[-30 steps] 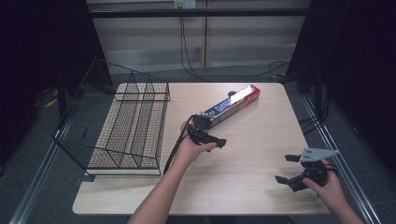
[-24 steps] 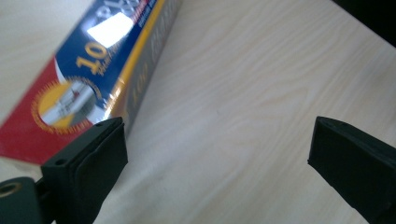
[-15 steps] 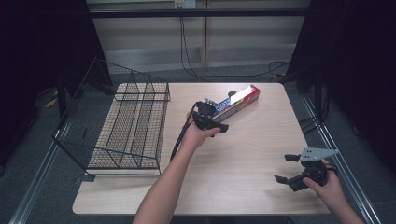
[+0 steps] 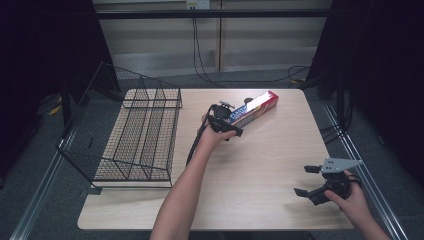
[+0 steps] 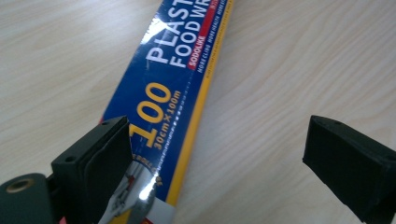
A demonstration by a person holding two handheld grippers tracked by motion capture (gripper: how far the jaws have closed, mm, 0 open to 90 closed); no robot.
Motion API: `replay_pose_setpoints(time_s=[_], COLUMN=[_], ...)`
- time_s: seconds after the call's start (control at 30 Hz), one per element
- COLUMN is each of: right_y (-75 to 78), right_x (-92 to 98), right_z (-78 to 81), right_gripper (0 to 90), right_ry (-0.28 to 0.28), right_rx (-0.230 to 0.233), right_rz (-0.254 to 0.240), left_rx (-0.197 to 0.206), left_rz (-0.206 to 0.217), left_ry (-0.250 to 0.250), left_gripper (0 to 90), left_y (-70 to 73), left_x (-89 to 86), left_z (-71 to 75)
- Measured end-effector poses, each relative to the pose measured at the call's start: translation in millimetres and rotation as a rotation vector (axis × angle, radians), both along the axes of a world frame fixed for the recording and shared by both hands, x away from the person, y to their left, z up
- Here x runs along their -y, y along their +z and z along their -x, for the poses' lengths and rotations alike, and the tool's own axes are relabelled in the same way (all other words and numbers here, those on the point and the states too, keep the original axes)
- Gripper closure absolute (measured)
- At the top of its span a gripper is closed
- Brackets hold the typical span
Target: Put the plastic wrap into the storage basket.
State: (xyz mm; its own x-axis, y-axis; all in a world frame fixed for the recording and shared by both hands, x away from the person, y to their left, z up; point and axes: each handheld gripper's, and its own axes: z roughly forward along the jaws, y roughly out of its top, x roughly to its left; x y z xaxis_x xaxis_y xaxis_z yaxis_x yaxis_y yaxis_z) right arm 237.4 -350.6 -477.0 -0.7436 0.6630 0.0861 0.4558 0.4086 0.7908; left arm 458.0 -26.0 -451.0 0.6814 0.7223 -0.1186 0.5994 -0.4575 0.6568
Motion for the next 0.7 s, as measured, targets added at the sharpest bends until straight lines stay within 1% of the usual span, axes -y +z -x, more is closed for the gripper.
replay_pose_setpoints(time_s=[0.07, 0.1, 0.13, 0.17, 0.2, 0.23, 0.27, 0.37, 0.4, 0.43, 0.47, 0.5, 0.53, 0.57, 0.6, 0.63, 0.67, 0.7], right_y=[-0.3, -0.8, -1.2, -1.2, -1.3, -1.0, -0.7, 0.1, -0.2, -0.2, -0.3, -0.2, -0.2, -0.2, 0.0, 0.4, 0.7, 0.7], right_x=[0.1, 0.0, -0.3, -0.3, -0.5, -0.7, -0.7, -0.5, -0.2, -0.2, -0.2, -0.2, -0.2, -0.2, -0.2, -0.2, 0.0, 0.2], right_z=[-0.6, -1.0, -0.8, -0.8, -0.8, -0.4, -0.2, -0.1, -0.7, -0.7, -0.6, -0.6, -0.6, -0.6, -0.5, -0.3, 0.0, 0.1], right_gripper=[4.4, 4.5, 4.7, 4.7, 4.7, 4.7, 4.7, 4.7, 4.7, 4.7, 4.7, 4.7, 4.7, 4.7, 4.7, 4.7, 4.7, 4.7], right_ry=[0.006, 0.006, 0.005, 0.005, 0.007, 0.008, 0.013, 0.013, 0.019, 0.019, 0.018, 0.018, 0.018, 0.019, 0.019, 0.016, 0.014, 0.014], right_rx=[-0.004, -0.006, -0.008, -0.008, -0.007, -0.006, -0.005, -0.003, -0.007, -0.007, -0.007, -0.006, -0.006, -0.007, -0.006, -0.005, -0.003, -0.003], right_rz=[-0.004, -0.001, 0.002, 0.002, 0.002, 0.0, -0.003, -0.007, -0.011, -0.011, -0.01, -0.009, -0.009, -0.012, -0.013, -0.012, -0.01, -0.011], left_rx=[0.007, 0.013, 0.018, 0.025, 0.023, 0.016, 0.018, 0.008, 0.005, 0.003, 0.01, 0.01, 0.003, -0.021, -0.028, -0.032, -0.044, -0.051], left_rz=[0.024, 0.021, 0.008, 0.018, 0.025, 0.011, -0.003, -0.005, 0.014, 0.018, 0.016, 0.016, 0.005, -0.026, -0.041, -0.047, -0.023, -0.038], left_ry=[0.014, 0.027, 0.018, 0.029, 0.034, 0.028, 0.031, 0.029, 0.048, 0.042, 0.054, 0.054, 0.059, 0.053, 0.053, 0.043, 0.056, 0.047], left_gripper=[7.7, 8.4, 8.6, 8.6, 8.6, 8.7, 8.7, 8.7, 9.0, 9.0, 9.3, 9.4, 9.4, 9.6, 9.4, 9.2, 9.4, 9.8], left_y=[-1.7, -2.2, -2.5, -3.6, -3.7, -2.8, -2.7, -2.1, -2.7, -2.9, -3.4, -3.4, -3.8, -5.8, -8.4, -10.1, -13.7, -14.4], left_x=[0.2, 0.8, 0.3, 1.7, 1.6, 1.0, 1.8, 1.4, 1.4, 0.5, 0.6, 0.6, 1.4, 1.2, 1.2, 0.1, -0.7, -1.9], left_z=[-4.8, -5.5, -7.5, -8.6, -11.3, -13.1, -15.0, -19.0, -20.4, -21.5, -22.9, -22.9, -23.6, -24.8, -25.5, -26.6, -27.4, -28.3])
